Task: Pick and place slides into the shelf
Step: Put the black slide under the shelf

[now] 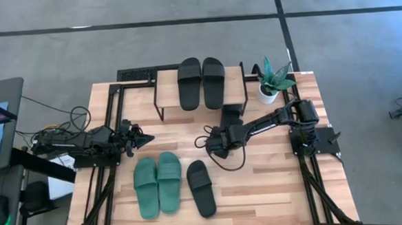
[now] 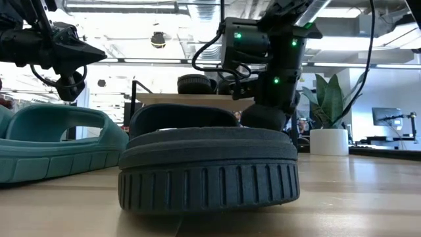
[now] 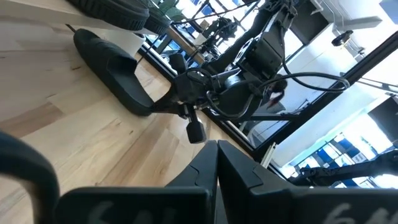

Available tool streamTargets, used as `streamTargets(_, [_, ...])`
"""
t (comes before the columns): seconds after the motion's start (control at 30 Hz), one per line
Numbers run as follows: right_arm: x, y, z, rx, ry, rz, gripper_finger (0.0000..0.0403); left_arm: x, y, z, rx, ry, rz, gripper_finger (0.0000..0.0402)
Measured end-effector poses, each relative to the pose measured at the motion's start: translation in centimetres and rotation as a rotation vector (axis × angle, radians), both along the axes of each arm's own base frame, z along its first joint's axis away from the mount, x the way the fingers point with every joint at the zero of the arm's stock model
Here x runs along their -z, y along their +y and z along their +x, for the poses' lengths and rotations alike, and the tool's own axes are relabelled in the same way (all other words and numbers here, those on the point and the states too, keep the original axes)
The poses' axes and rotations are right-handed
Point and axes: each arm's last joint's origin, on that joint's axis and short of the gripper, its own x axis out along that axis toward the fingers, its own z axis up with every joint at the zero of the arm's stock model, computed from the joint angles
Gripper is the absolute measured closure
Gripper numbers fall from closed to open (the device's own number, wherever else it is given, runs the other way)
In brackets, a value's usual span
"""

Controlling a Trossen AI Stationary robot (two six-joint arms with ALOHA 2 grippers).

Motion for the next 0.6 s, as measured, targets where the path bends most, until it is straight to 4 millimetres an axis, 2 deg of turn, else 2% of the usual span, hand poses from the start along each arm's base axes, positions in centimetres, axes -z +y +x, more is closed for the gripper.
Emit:
streamTargets(0.27, [0.0, -2.0, -0.6, 0.030, 0.088, -0.008, 0.0395, 0.0, 0.0, 0.0, -0.001, 0.000, 0.000, 0.0401])
streamTargets(0.6, [-0.1, -2.2, -1.3, 0.034, 0.154, -0.031, 0.0401, 0.0, 0.0, 0.0, -0.013, 0.000, 0.000, 0.0401])
